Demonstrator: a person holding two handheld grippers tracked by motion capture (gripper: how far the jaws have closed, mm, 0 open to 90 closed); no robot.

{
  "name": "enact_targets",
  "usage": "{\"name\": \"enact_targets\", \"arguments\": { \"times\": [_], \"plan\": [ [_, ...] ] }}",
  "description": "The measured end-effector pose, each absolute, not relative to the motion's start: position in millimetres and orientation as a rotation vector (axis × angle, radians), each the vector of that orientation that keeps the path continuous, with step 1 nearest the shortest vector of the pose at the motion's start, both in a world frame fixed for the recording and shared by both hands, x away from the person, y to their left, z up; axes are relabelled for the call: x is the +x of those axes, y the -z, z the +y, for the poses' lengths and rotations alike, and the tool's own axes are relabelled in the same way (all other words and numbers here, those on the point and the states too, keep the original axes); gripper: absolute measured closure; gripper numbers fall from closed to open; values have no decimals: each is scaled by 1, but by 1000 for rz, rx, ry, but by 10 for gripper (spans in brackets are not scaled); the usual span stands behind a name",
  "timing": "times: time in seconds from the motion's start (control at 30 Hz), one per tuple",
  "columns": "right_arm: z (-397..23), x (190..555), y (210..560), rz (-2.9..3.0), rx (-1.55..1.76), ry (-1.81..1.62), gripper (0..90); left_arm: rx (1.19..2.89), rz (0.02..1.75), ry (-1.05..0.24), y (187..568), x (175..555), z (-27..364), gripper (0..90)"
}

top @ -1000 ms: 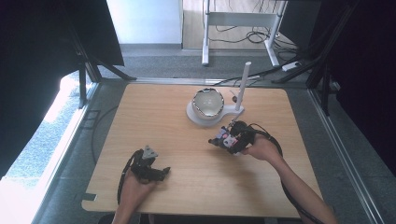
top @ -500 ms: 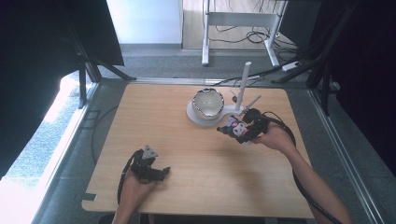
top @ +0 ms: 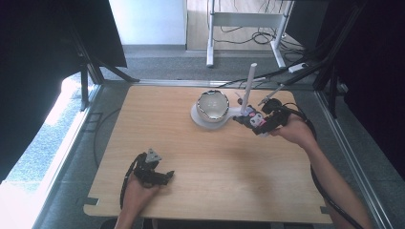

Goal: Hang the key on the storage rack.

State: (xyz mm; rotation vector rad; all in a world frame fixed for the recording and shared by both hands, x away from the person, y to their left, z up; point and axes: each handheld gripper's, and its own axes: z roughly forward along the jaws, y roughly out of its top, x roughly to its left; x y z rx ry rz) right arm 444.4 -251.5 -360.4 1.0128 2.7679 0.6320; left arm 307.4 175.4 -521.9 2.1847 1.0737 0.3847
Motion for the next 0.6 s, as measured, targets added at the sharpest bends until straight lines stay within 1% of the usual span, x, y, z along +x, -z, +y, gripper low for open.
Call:
{"name": "enact_targets", "arguments": {
  "times": [0.6],
  "plan": [
    [-294, 477, 318, 2596, 1133, -652, 430, 2177, 1078, -384, 522, 307, 175, 74]
  ]
}}
